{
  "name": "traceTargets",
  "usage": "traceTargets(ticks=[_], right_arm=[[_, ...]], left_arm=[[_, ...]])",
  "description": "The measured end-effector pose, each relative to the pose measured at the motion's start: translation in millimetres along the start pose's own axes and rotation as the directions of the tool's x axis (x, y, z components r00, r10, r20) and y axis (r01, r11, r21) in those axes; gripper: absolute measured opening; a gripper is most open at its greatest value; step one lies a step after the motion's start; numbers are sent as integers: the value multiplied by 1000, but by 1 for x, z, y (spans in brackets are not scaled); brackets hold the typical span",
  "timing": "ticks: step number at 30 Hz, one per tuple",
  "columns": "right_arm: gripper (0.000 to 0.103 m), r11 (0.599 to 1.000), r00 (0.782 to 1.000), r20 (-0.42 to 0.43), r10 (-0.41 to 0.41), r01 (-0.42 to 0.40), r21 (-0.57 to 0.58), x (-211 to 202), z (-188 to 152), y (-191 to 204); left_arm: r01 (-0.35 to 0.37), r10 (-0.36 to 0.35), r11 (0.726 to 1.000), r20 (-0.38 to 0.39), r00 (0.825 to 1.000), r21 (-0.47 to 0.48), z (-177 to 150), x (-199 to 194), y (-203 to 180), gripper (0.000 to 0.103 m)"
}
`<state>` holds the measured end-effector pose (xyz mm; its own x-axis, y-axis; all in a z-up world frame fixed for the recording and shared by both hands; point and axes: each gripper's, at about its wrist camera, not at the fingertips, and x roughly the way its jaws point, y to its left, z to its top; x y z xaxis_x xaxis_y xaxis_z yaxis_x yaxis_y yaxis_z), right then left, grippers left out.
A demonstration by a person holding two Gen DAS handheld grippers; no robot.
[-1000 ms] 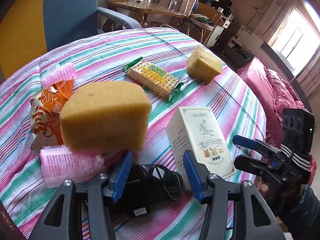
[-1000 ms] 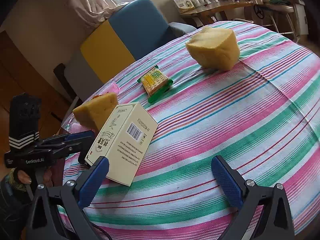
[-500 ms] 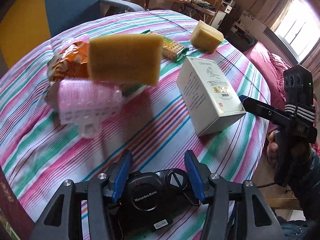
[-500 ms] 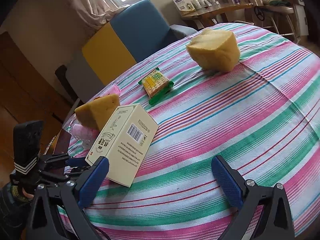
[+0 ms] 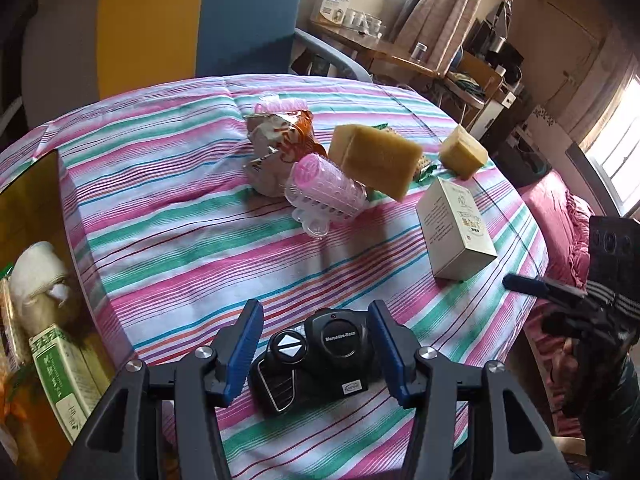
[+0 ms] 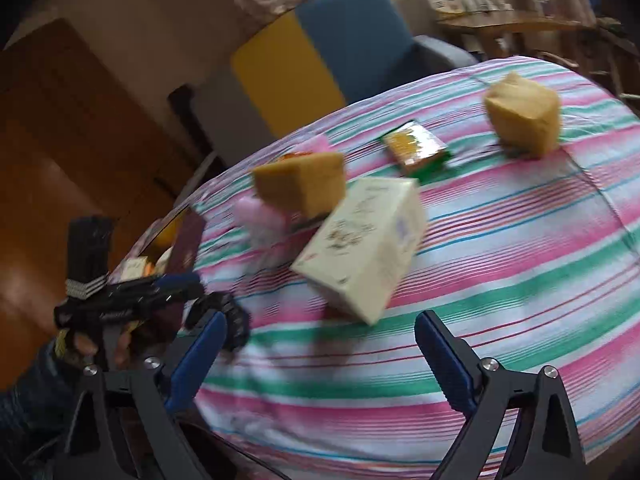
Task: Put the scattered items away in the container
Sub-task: 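Lift the black controller with the left tool while the right tool approaches the white box, then hold the black controller with the left tool while the right tool grasps the white box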
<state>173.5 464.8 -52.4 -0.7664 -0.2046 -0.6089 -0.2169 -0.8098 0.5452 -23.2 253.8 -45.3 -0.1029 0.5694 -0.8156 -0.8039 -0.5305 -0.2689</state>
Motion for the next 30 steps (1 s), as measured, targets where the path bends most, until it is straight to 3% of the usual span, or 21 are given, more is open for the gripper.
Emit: traceTargets(ticks=[2, 4, 7, 12, 21, 26, 30], right_arm=[[94, 988, 986, -76, 146, -149, -37, 14, -6, 25], [94, 965, 959, -156, 238, -251, -70, 33, -12, 49], [94, 944, 923, -273, 270, -310, -115, 66, -23, 81], [94, 940, 895, -363, 259, -320, -118, 102, -33, 95], [94, 978, 956, -260, 140, -174, -112, 110, -15, 73], [93, 984, 981, -196, 18, -52, -171, 115, -4, 63], [92, 975, 985, -146, -92, 60, -213, 115, 3, 59]], left_arm=[[0, 0, 1000, 1, 1000, -15, -3, -4, 6, 55], [-7, 7, 1000, 1, 1000, -29, -5, -4, 11, 55], [23, -23, 997, -3, 1000, -69, -2, 0, 18, 55], [58, -60, 993, -14, 998, -104, 7, 11, 23, 61], [57, -57, 996, 6, 998, -65, 18, 6, 18, 62], [96, -95, 995, -57, 994, 31, 23, 16, 1, 64], [116, -110, 992, -137, 985, 42, 14, 37, 6, 64]])
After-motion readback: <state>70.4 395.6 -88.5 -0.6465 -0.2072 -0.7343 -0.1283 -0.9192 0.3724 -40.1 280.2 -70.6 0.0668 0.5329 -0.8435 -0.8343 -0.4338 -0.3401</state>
